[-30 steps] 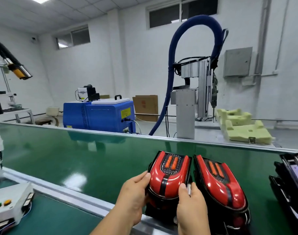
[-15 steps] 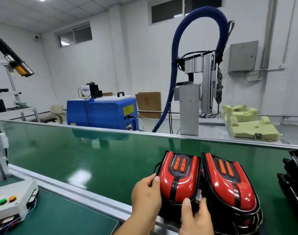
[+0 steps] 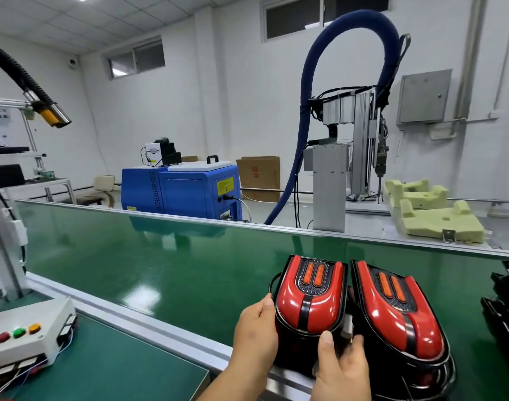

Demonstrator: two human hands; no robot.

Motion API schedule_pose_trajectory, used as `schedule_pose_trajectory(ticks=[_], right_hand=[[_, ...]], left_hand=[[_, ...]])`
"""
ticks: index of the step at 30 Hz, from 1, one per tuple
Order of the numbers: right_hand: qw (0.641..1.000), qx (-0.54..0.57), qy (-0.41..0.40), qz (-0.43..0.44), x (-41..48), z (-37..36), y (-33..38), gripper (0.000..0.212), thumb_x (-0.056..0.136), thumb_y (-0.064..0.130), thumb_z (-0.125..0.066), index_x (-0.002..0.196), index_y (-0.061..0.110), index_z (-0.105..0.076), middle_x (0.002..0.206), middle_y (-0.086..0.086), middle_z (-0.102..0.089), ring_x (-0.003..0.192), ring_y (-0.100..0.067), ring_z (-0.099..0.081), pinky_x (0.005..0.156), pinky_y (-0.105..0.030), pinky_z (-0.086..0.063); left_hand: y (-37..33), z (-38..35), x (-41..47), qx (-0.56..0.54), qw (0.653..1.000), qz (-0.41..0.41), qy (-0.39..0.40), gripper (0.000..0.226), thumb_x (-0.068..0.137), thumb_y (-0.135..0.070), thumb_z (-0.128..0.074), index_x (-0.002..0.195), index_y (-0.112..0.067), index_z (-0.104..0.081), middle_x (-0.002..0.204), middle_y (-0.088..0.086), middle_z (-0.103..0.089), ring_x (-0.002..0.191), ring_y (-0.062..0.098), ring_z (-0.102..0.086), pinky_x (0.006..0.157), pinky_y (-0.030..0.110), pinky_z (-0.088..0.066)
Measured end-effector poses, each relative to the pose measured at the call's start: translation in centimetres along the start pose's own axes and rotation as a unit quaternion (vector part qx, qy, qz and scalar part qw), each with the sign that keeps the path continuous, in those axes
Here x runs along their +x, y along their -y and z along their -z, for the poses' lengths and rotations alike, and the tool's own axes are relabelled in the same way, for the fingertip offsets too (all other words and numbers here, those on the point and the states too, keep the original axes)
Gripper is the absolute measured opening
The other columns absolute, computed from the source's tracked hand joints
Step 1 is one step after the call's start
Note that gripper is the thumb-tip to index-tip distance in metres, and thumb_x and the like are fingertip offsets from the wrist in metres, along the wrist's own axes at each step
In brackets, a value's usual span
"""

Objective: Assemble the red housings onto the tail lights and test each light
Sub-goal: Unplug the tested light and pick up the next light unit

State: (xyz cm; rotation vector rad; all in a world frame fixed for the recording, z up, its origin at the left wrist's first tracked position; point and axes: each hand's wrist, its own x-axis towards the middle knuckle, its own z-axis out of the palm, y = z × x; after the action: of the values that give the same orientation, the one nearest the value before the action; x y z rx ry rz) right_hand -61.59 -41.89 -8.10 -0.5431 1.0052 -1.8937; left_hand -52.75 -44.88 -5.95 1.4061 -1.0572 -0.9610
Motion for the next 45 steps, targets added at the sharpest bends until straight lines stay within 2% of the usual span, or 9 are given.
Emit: schedule_pose_trajectory(ticks=[3, 5, 8, 12, 16, 19, 26, 32, 45], right_hand=[[0.998, -0.01, -0.058, -0.016, -0.3, -0.6, -0.3, 0.073, 0.087, -0.017, -0.055, 0.15, 0.002, -0.024, 0.148, -0.026, -0.038, 0.131, -0.033, -0.044, 0.109, -0.042, -0.036], [0.995, -0.034, -0.086, -0.025, -1.1, -0.7, -0.5, 0.072, 0.085, -0.017, -0.057, 0.148, 0.003, -0.029, 0.138, -0.031, -0.045, 0.112, -0.035, -0.053, 0.091, -0.034, -0.048], [0.996, -0.049, -0.075, -0.026, -2.7, -0.8, -0.3, 0.066, 0.082, -0.019, -0.06, 0.142, -0.004, -0.036, 0.12, -0.037, -0.051, 0.082, -0.03, -0.059, 0.063, -0.011, -0.049], [0.998, -0.059, 0.001, -0.006, -4.9, -3.3, -0.2, 0.055, 0.08, -0.021, -0.059, 0.131, -0.009, -0.043, 0.095, -0.025, -0.054, 0.049, 0.001, -0.058, 0.05, -0.006, -0.045], [0.991, -0.068, 0.118, 0.008, -8.1, -7.7, -1.3, 0.038, 0.088, -0.005, -0.06, 0.124, 0.001, -0.049, 0.08, -0.007, -0.055, 0.063, -0.011, -0.057, 0.07, -0.027, -0.05], [0.961, -0.102, 0.254, -0.031, -11.1, -11.1, -2.4, 0.016, 0.094, 0.017, -0.058, 0.109, 0.021, -0.054, 0.088, 0.0, -0.06, 0.084, -0.024, -0.059, 0.087, -0.048, -0.049], [0.871, -0.101, 0.477, -0.067, -21.1, -16.7, -5.1, 0.008, 0.098, 0.022, -0.055, 0.092, 0.019, -0.059, 0.09, 0.0, -0.069, 0.084, -0.013, -0.065, 0.075, -0.025, -0.051], [0.776, -0.126, 0.616, -0.052, -29.8, -17.5, -7.3, 0.016, 0.098, 0.02, -0.054, 0.085, 0.016, -0.062, 0.085, -0.001, -0.069, 0.083, -0.016, -0.063, 0.077, -0.024, -0.048], [0.649, -0.157, 0.735, -0.114, -39.4, -18.8, -9.9, 0.022, 0.098, 0.026, -0.053, 0.085, 0.011, -0.062, 0.081, -0.006, -0.068, 0.076, -0.018, -0.062, 0.071, -0.033, -0.049]], left_hand=[[-0.6, 0.1, -0.3, 0.002, 1.0, 0.0, -0.008, 0.049, 0.105, -0.029, -0.038, 0.065, -0.03, -0.065, 0.071, -0.021, -0.071, 0.082, 0.004, -0.062, 0.081, 0.022, -0.05], [-0.7, 0.3, -0.5, 0.003, 1.0, -0.013, -0.015, 0.034, 0.105, -0.03, -0.038, 0.088, -0.032, -0.067, 0.087, -0.027, -0.067, 0.091, 0.001, -0.054, 0.084, 0.017, -0.044], [-1.1, 1.4, -0.8, 0.03, 0.998, -0.035, -0.047, 0.038, 0.105, -0.029, -0.039, 0.141, -0.022, -0.049, 0.14, -0.009, -0.046, 0.117, 0.001, -0.041, 0.105, 0.021, -0.031], [-2.4, 4.1, -2.1, 0.036, 0.993, -0.067, -0.088, 0.04, 0.104, -0.031, -0.042, 0.143, -0.024, -0.045, 0.143, -0.006, -0.042, 0.109, -0.002, -0.045, 0.099, 0.017, -0.032], [-3.7, 8.7, -3.4, 0.04, 0.984, -0.095, -0.144, 0.034, 0.103, -0.028, -0.046, 0.136, -0.022, -0.052, 0.138, -0.004, -0.046, 0.1, -0.01, -0.047, 0.097, 0.014, -0.034], [-4.2, 13.4, -4.6, 0.044, 0.971, -0.101, -0.214, 0.029, 0.102, -0.024, -0.048, 0.13, -0.019, -0.057, 0.134, 0.0, -0.052, 0.11, 0.003, -0.051, 0.093, 0.016, -0.038], [-3.1, 24.7, -10.1, 0.022, 0.932, -0.093, -0.35, 0.021, 0.101, -0.017, -0.049, 0.116, -0.015, -0.064, 0.116, 0.005, -0.069, 0.111, 0.021, -0.063, 0.105, 0.041, -0.046], [-1.0, 31.5, -16.6, 0.117, 0.864, -0.1, -0.48, 0.031, 0.101, -0.015, -0.048, 0.082, -0.031, -0.066, 0.091, -0.013, -0.071, 0.094, 0.008, -0.066, 0.084, 0.019, -0.049], [1.6, 38.7, -23.1, 0.142, 0.77, -0.041, -0.62, 0.023, 0.101, -0.017, -0.047, 0.093, -0.014, -0.068, 0.093, -0.004, -0.069, 0.089, 0.009, -0.062, 0.074, 0.011, -0.043]])
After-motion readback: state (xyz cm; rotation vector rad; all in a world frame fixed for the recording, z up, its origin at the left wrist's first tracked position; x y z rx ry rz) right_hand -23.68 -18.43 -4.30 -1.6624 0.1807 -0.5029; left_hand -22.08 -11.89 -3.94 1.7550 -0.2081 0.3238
